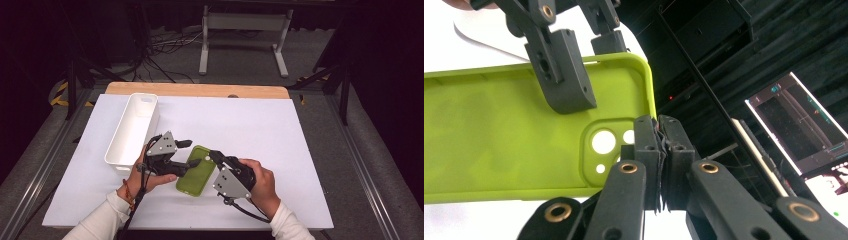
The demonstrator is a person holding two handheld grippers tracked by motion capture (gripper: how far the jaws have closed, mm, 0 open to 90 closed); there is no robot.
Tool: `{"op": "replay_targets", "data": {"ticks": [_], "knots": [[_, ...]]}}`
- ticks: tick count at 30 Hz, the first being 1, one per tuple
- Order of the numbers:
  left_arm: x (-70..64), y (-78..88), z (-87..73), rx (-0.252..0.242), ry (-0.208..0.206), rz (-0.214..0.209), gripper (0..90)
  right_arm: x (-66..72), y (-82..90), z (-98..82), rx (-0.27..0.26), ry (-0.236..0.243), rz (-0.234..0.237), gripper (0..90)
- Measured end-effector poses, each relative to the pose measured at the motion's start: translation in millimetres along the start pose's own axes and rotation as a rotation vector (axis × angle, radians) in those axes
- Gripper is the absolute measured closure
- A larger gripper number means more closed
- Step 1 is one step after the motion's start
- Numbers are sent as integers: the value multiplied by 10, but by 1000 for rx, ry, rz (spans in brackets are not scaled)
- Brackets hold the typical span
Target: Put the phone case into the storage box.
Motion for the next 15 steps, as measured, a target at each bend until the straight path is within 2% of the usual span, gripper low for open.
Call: {"op": "replay_targets", "data": {"ticks": [2, 4, 6, 8, 11, 15], "knots": [[-7, -5, 3, -5, 0, -4, 389, 22, -3, 6, -6, 15, 5, 881], [-11, -5, 7, -5, 4, -29, 425, 40, -3, 15, -12, 35, 12, 881], [-21, 1, 12, -7, -1, -42, 503, 67, -9, 30, -6, 66, 15, 880], [-30, 3, 14, -8, 1, -51, 575, 73, -10, 34, -6, 74, 14, 880], [-38, 25, 38, -14, -4, -53, 611, 79, -8, 37, 1, 91, 20, 880], [-16, 56, 58, -32, 12, -51, 633, 84, -5, 45, 4, 126, 30, 880]]}}
Point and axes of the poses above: each handheld gripper's, and its own axes: y roughly backward along the jaws, z roughly out of its top, x roughly to its left, the point moved 2 cm from there along -y, roughly forward along the jaws, and after that the axes turned 14 degrees about -x, right-handed, at the moved point
